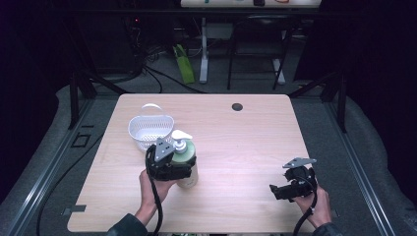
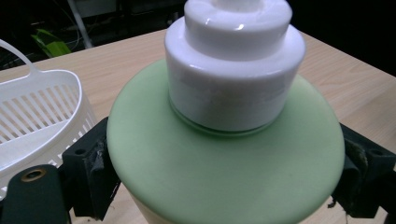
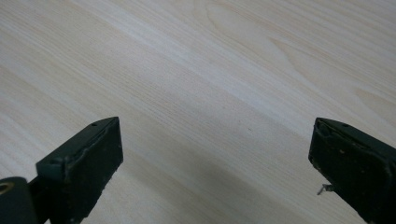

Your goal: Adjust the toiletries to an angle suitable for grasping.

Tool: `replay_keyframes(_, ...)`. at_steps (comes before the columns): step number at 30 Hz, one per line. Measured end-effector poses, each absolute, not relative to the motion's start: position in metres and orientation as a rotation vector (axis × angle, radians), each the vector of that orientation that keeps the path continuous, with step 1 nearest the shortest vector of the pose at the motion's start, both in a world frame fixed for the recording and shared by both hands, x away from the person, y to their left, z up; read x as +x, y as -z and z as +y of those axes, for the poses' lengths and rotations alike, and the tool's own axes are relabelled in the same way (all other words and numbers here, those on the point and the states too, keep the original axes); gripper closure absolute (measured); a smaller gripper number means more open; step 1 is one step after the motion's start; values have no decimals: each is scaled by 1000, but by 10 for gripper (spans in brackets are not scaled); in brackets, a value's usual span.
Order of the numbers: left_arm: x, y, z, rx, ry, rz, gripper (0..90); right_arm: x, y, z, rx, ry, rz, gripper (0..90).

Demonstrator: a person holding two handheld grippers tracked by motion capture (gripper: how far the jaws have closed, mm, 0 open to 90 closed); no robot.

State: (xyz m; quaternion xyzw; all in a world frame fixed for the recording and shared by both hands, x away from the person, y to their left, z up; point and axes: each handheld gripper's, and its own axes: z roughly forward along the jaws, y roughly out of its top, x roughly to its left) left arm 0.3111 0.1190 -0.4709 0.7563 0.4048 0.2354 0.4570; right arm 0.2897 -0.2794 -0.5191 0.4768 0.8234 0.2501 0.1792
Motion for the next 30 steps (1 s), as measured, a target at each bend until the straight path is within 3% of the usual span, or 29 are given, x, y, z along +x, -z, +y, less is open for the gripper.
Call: replay_keyframes(30,297,470,157,1843,-618,1084,125,291,520,-275,1321,-704,2339,30)
